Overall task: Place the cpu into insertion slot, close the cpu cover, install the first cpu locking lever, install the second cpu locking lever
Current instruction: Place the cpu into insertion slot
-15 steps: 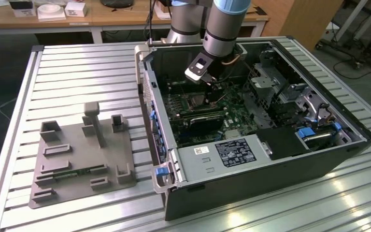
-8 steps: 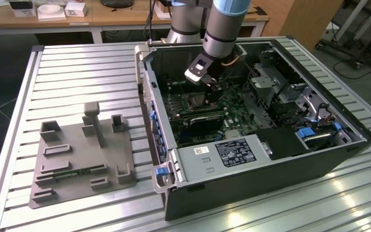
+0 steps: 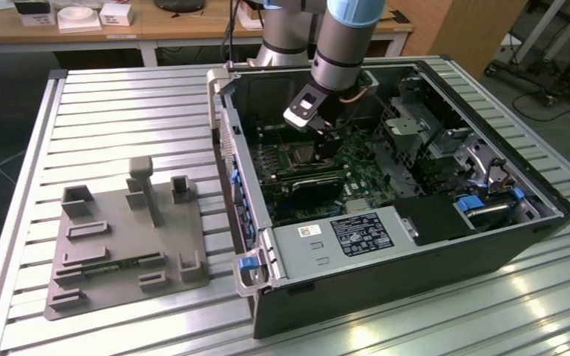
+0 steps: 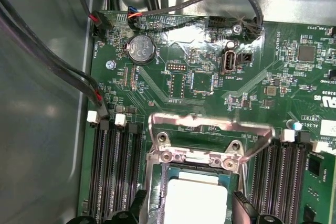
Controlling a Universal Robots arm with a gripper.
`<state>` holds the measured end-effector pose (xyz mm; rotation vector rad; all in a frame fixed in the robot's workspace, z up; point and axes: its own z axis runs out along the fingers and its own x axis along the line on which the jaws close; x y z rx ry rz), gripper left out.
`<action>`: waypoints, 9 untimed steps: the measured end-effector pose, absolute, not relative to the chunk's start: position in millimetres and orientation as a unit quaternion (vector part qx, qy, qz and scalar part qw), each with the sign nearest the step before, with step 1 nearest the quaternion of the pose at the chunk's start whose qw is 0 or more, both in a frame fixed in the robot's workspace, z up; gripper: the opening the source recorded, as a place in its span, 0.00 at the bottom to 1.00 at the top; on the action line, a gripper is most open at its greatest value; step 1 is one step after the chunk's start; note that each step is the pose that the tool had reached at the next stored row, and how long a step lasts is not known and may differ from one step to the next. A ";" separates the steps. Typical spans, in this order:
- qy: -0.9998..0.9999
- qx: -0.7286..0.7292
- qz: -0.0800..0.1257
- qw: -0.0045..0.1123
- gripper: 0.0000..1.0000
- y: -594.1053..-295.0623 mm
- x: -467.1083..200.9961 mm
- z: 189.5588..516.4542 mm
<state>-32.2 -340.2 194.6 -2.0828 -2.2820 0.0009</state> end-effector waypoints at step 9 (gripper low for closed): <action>-0.738 -0.674 -0.002 0.028 0.73 -339.1 -32.2 192.6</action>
